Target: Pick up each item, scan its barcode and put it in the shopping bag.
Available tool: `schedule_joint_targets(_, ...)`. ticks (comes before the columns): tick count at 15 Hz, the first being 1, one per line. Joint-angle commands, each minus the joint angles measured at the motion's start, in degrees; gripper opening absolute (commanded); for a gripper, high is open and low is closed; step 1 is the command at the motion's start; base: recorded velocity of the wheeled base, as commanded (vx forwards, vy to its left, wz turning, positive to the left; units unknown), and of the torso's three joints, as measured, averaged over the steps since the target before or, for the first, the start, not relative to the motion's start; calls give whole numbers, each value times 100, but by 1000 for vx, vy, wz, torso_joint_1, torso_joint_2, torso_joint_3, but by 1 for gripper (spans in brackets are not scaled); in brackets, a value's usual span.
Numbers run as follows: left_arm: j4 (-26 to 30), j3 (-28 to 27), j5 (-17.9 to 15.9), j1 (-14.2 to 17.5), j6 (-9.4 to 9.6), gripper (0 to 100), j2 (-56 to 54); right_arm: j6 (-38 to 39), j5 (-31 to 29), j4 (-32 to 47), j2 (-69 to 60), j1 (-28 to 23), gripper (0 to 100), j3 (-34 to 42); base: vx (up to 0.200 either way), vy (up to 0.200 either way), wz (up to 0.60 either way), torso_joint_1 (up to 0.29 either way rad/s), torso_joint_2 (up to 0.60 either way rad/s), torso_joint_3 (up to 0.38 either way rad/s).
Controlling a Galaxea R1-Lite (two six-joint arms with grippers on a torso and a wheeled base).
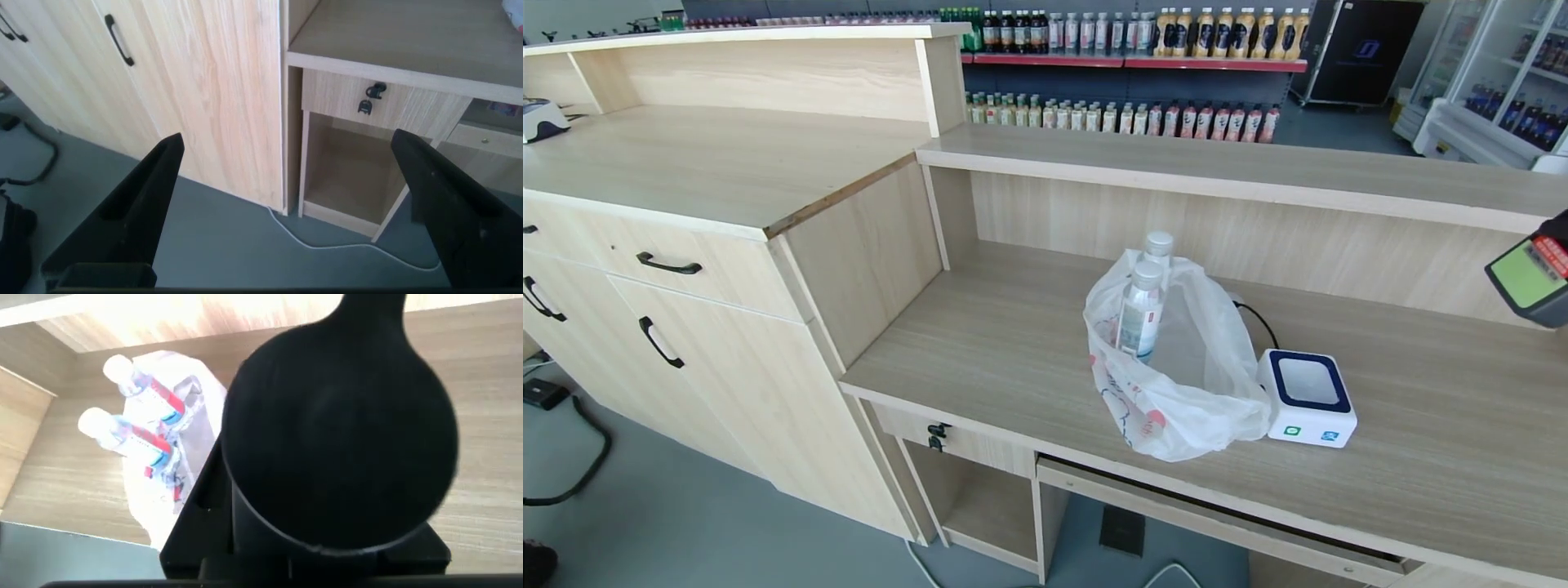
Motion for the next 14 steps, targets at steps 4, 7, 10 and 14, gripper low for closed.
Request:
schedule_joint_targets(4,2,0,4,-4,0,100,6,-20,838,-887,968,-405,0,305,0,0,0,0,0,0)
schedule_joint_targets(7,2,0,4,-4,0,100,-2,-135,1866,-983,1522,-713,0,358,0,0,0,0,0,0)
schedule_joint_targets(10,2,0,4,-4,0,100,-2,-108,2895,-974,1680,-836,0,481,0,0,0,0,0,0)
schedule_joint_targets(14,2,0,4,-4,0,100,-2,-144,3440,-1212,2005,-853,0,639,0,0,0,0,0,0)
